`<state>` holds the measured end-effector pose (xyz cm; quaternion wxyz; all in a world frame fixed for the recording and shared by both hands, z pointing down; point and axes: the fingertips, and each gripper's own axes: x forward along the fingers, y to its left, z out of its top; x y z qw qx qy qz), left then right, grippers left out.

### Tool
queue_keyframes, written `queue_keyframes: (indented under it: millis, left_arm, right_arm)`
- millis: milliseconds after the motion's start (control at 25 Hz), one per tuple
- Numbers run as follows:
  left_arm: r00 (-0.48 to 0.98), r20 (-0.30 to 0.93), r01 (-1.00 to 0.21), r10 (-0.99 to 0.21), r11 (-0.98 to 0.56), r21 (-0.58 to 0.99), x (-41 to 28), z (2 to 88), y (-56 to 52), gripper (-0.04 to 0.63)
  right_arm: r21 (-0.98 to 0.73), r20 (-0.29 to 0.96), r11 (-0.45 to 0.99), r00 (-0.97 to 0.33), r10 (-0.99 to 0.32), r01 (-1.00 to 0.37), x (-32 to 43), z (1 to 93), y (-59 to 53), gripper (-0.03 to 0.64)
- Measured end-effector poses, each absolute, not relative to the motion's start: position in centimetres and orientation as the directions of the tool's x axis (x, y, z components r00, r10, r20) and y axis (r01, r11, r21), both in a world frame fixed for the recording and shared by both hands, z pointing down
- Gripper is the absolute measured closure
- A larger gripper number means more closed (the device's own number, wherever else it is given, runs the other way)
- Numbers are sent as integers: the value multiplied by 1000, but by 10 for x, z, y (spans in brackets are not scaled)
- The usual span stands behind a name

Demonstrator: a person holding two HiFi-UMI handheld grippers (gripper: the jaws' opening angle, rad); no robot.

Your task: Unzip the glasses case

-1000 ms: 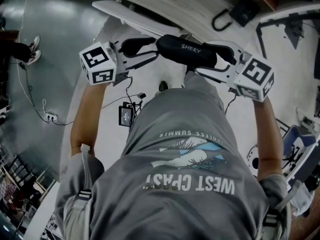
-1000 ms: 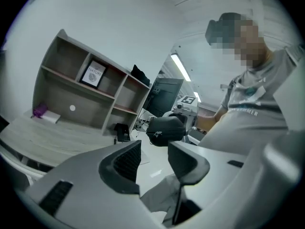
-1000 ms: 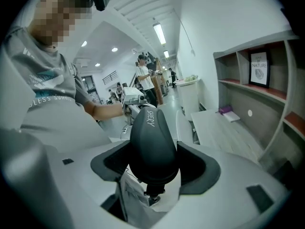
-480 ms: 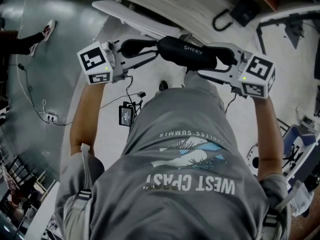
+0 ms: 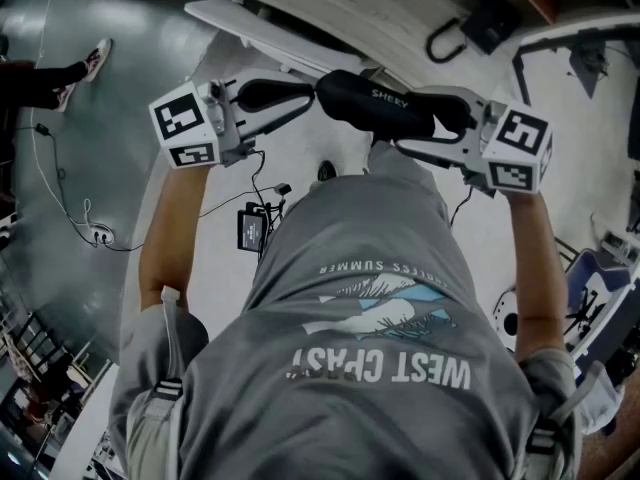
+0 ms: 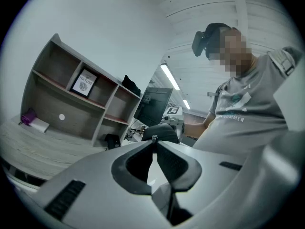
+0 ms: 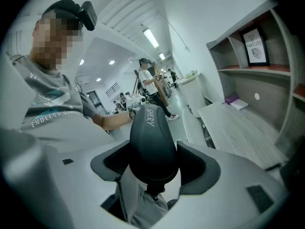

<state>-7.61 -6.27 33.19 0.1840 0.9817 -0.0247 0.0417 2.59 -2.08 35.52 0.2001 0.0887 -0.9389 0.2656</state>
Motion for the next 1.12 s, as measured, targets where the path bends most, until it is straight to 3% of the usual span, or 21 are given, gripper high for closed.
queue_keyframes:
  millis: [520,680,880,1120]
  left_arm:
    - [998,45,-48,-32,-909,414,-79,322,-63,595]
    - [987,142,-119,-78,-943,312,-77,324,-68,595]
    - [923,343,-207,-174,-976,63,-79,339,-72,595]
    - [910,379,-215,-171,-974,76,-80,342,-70,595]
  right_arm:
    - [-539,374,806,-927,-32,-246,26,355,-19,306]
    - [-520,412,809,-910,-41,-272,25,361,-22,307]
    - [-524,468,786,-882,-57,-329,24,370,-29,308]
    - [-527,506,769,-860,-57,-361,21,376,-33,308]
